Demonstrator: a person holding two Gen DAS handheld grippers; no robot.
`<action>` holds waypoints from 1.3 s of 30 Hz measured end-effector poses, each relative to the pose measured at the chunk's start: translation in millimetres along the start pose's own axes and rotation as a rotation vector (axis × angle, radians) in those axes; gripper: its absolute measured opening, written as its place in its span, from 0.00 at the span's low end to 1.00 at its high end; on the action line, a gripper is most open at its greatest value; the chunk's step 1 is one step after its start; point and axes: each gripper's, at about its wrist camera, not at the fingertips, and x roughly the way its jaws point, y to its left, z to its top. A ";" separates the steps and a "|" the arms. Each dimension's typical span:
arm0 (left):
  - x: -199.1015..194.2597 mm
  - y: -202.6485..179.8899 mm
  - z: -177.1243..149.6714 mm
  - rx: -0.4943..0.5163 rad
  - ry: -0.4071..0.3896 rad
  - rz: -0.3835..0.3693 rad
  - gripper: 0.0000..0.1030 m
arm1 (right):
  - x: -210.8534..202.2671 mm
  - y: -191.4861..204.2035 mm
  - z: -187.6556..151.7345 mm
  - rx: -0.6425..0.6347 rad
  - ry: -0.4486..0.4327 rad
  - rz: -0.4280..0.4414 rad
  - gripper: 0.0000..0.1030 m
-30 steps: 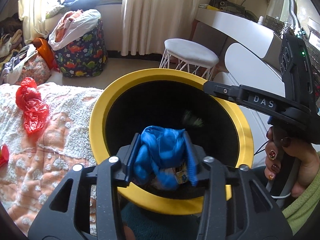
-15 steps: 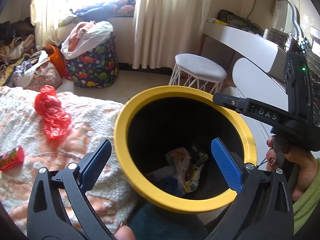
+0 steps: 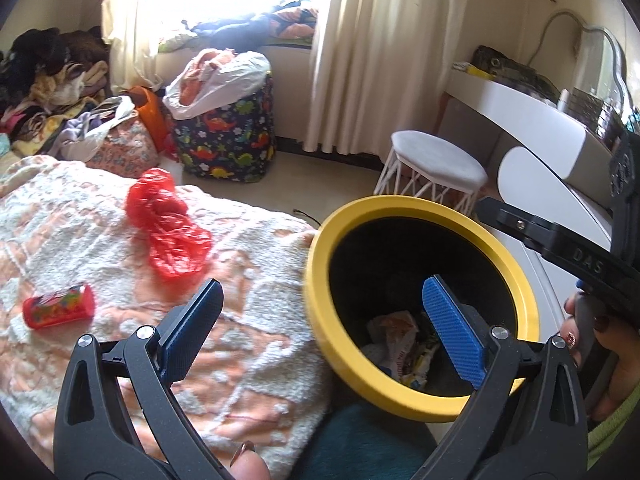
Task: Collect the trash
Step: 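Move both tools back over the bed toward the red tube and red bag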
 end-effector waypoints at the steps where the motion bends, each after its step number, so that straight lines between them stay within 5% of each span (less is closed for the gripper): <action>1: -2.0 4.0 0.5 -0.006 -0.005 0.008 0.89 | 0.2 3.7 0.4 -0.006 -0.002 0.005 0.64; 28: -42.0 125.3 -3.8 -0.248 -0.080 0.180 0.89 | 35.6 105.5 -7.6 -0.184 0.053 0.102 0.71; 39: -41.9 176.1 -22.8 -0.414 -0.025 0.214 0.89 | 77.9 139.7 -2.7 -0.199 0.137 0.133 0.71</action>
